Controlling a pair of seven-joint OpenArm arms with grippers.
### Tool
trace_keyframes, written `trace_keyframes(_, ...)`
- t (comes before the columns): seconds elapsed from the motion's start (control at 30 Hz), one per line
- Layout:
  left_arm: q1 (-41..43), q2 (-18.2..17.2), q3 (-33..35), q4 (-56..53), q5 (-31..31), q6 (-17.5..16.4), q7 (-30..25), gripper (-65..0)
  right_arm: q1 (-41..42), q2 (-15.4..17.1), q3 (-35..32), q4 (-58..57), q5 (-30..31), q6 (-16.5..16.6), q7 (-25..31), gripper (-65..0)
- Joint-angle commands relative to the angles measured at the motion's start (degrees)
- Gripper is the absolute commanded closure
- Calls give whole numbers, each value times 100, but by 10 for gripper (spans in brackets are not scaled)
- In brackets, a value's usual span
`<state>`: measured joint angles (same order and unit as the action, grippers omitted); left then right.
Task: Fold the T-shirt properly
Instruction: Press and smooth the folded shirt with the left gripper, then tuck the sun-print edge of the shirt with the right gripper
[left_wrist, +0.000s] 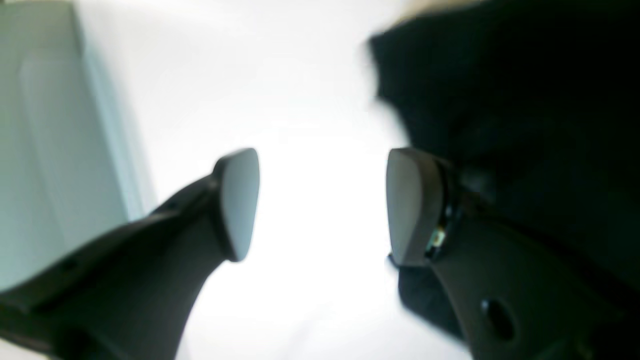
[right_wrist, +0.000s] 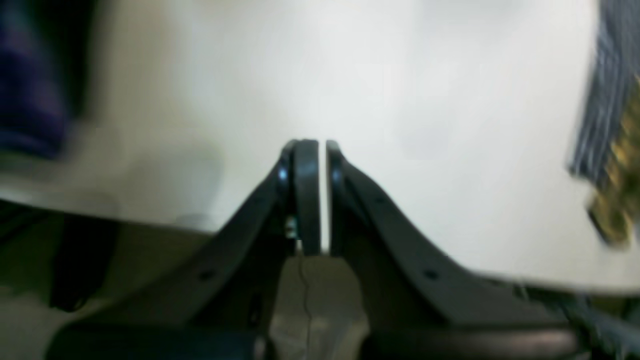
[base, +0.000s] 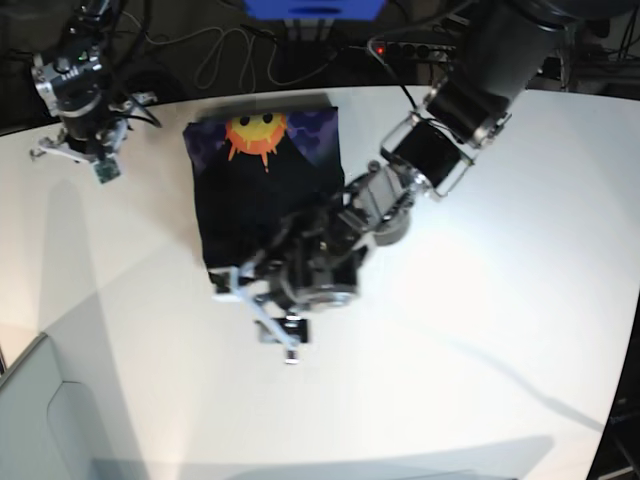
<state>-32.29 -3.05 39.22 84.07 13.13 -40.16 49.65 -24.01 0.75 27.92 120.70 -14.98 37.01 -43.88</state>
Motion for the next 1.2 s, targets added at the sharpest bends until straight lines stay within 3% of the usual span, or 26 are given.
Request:
trace_keyframes(0.0,-63,-78,-243,195,19,16,-11,-386,-21,17,-150,110,26,110,102,-1)
trace_keyframes(0.13,491,-614,-1518,749,-25,16,-11,-385,-21,17,-1100,101,26,110,102,-1)
trace_keyframes(0.33,1625,-1141,-3865,1663,-33,16,-11,-385,-12,8,-2146,57,26,110,102,-1)
trace_keyframes(0.6,2900,-1343,-6661,1962,-42,16,-20,-385,-30,8,-2392,-330,26,92,102,-1)
trace_keyframes(0.9,3665,-1607,-7742,1980,-51,16,-72,-385,-109,87,-2392,-901,8,83,419,-1)
trace_keyframes(1.03,3858,-1607,-8129,1997,-51,16,-72,-385,-197,52,-2199,-532,26,83,427,-1)
trace_keyframes(1.17,4043,-1607,-8480,1997,-51,16,-55,-385,-188,-9,-2498,101,35,83,427,-1)
